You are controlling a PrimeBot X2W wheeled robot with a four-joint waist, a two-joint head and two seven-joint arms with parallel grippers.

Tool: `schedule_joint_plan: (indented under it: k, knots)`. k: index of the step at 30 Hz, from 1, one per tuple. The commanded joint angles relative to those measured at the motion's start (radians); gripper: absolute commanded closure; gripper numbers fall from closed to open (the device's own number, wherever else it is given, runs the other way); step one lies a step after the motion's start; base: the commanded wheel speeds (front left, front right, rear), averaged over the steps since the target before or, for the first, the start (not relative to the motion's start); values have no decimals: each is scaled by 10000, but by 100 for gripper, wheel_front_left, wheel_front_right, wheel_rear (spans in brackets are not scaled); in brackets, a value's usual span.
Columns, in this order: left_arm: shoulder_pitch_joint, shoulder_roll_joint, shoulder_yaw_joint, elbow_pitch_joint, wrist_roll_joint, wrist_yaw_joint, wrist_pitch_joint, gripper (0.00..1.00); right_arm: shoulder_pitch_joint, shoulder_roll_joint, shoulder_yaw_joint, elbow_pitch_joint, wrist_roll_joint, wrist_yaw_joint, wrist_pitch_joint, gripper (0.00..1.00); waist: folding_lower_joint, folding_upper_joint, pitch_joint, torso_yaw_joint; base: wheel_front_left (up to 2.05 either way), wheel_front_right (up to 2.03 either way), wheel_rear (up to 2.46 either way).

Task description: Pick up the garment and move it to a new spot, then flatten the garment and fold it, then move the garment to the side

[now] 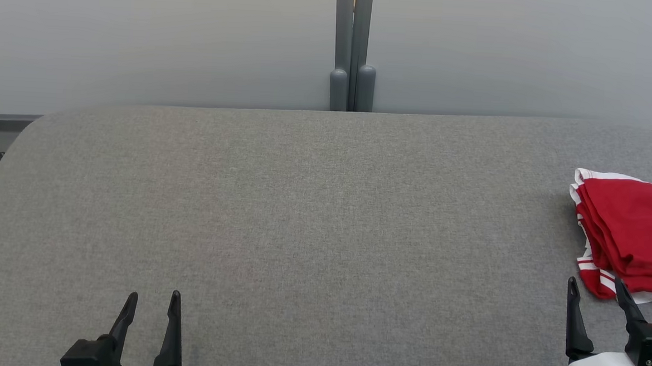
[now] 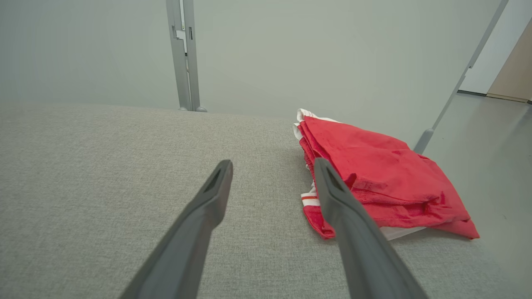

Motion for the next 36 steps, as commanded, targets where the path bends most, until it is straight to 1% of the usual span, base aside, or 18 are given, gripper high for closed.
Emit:
schedule_joint_plan:
  k: [1, 6, 7, 8, 9, 14, 17, 24, 36]
  knots:
    - [-53, 7, 23, -30, 54, -27, -25, 0, -20, -18, 19, 26, -32, -17, -44, 0, 0, 0, -11, 15, 0, 0, 0]
    - [-11, -11, 50, -25, 63, -27, -25, 0, -10, -21, 141, -128, -110, -17, -44, 0, 0, 0, -31, 32, 0, 0, 0]
    - [13, -16, -35, -12, -40, -27, -23, 0, 54, -10, 336, -222, -155, -17, -43, 0, 0, 0, -44, 29, 0, 0, 0]
    - [14, 26, -94, -39, -67, -27, -25, 0, 90, -27, 323, -240, -149, -18, -43, 0, 0, 0, -39, 27, 0, 0, 0]
    - [12, -8, -102, 21, -56, 2, 3, 100, 6, 23, 351, -174, -113, 2, 0, 100, 0, 0, -41, 28, 0, 0, 0]
    - [116, -50, -151, 375, -93, 2, 71, 100, 136, 140, 335, 241, -50, 4, 68, 100, 0, 0, -41, 29, 0, 0, 0]
    - [19, -52, -91, 377, -810, 1, 245, 100, -64, 140, 237, 410, 765, 3, 381, 100, 0, 0, -30, 7, 0, 0, 0]
    - [-194, -47, 36, 335, -2097, 0, 567, 100, -177, 122, 375, 353, 2376, 2, 687, 100, 0, 0, -9, -34, 0, 0, 0]
    - [-505, -49, 239, 247, -4051, -3, 1061, 100, -375, 93, 560, 281, 4789, 0, 1145, 100, 0, 0, 29, -104, 0, 0, 0]
